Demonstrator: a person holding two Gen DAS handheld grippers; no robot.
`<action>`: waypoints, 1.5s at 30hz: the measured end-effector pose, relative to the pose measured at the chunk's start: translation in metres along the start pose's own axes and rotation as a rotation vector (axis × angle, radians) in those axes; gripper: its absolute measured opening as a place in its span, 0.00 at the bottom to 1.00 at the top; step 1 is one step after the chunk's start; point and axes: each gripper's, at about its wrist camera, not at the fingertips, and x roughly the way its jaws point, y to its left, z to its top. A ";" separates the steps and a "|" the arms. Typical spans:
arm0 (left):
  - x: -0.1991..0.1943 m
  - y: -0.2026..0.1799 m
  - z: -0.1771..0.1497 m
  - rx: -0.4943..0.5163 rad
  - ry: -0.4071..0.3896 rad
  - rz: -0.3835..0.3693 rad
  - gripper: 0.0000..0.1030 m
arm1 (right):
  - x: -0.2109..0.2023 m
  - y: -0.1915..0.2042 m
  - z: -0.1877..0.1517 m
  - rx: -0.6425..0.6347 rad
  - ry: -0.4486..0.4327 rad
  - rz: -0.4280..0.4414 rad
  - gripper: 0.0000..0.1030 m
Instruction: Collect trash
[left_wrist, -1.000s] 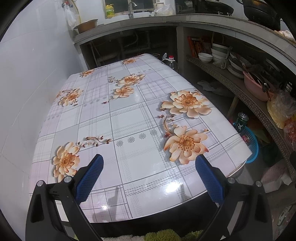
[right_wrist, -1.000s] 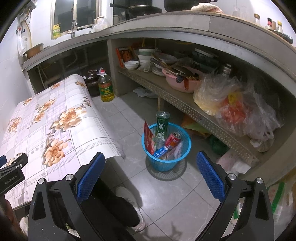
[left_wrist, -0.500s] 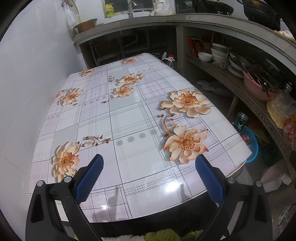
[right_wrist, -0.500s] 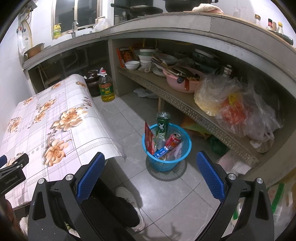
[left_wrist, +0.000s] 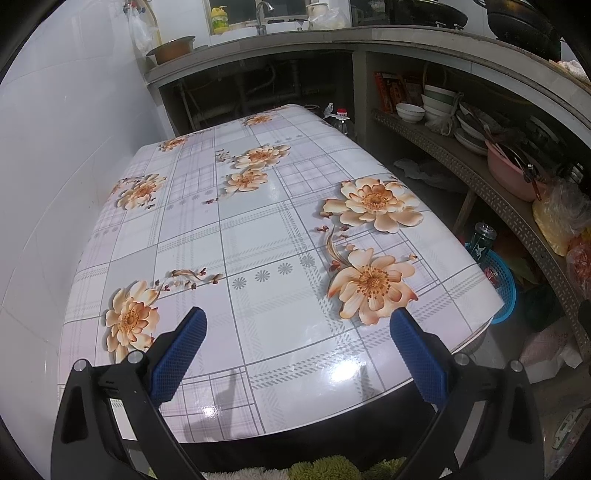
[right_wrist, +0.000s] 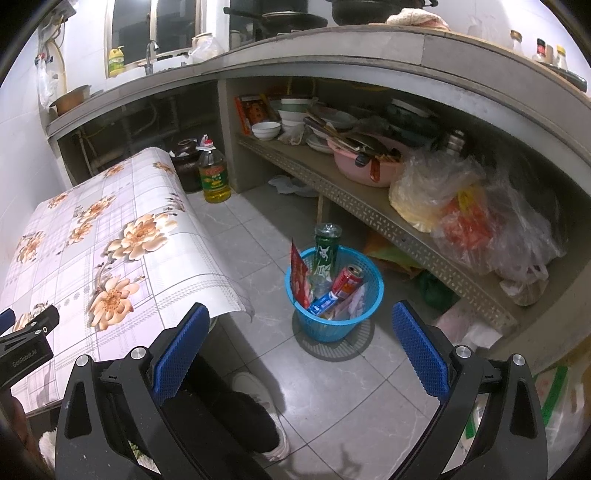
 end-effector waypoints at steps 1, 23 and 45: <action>0.000 0.000 0.000 0.001 0.001 0.000 0.95 | 0.000 0.000 0.000 0.000 0.000 -0.001 0.92; 0.001 0.001 0.000 0.001 0.003 -0.001 0.95 | -0.001 0.002 -0.002 0.004 -0.001 -0.004 0.92; 0.001 0.001 -0.002 0.002 0.003 -0.002 0.95 | -0.001 0.002 -0.002 0.001 -0.004 -0.004 0.92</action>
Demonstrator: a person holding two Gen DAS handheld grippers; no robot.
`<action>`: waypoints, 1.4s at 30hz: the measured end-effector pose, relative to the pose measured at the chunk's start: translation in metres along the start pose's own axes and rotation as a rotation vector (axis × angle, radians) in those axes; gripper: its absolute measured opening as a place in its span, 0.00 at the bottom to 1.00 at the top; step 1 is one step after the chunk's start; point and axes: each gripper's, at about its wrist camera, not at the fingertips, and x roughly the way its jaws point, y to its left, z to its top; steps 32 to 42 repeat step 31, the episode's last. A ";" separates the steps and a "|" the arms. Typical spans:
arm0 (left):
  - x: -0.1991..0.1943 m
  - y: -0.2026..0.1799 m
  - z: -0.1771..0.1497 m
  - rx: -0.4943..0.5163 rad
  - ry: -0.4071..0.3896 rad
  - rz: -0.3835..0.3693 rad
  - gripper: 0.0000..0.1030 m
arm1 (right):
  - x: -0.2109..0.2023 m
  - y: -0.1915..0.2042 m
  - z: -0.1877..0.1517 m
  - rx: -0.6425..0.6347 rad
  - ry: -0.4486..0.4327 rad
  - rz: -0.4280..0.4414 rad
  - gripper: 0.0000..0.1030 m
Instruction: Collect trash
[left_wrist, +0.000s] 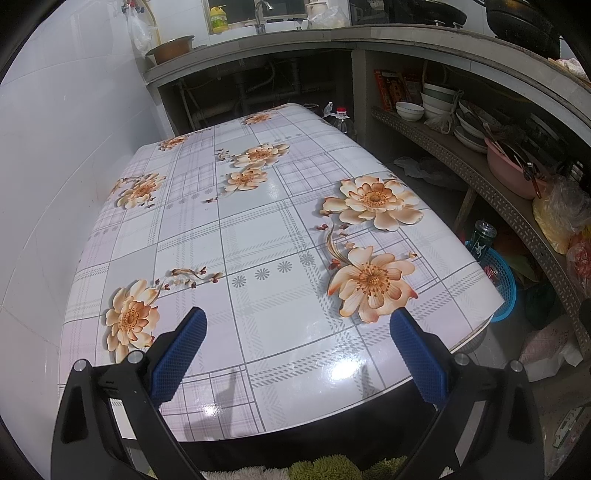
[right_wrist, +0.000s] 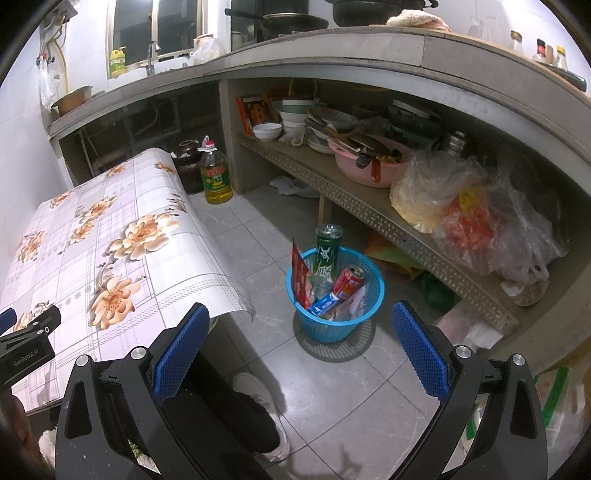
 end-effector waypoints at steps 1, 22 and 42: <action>0.000 0.000 0.000 0.000 0.000 0.000 0.94 | 0.000 0.000 0.000 0.000 0.001 0.000 0.92; -0.002 0.000 0.001 0.001 -0.002 -0.006 0.95 | -0.001 0.005 0.001 0.001 -0.005 -0.002 0.92; -0.001 0.002 0.005 0.005 0.005 -0.017 0.95 | -0.001 0.006 0.001 0.001 -0.006 -0.003 0.92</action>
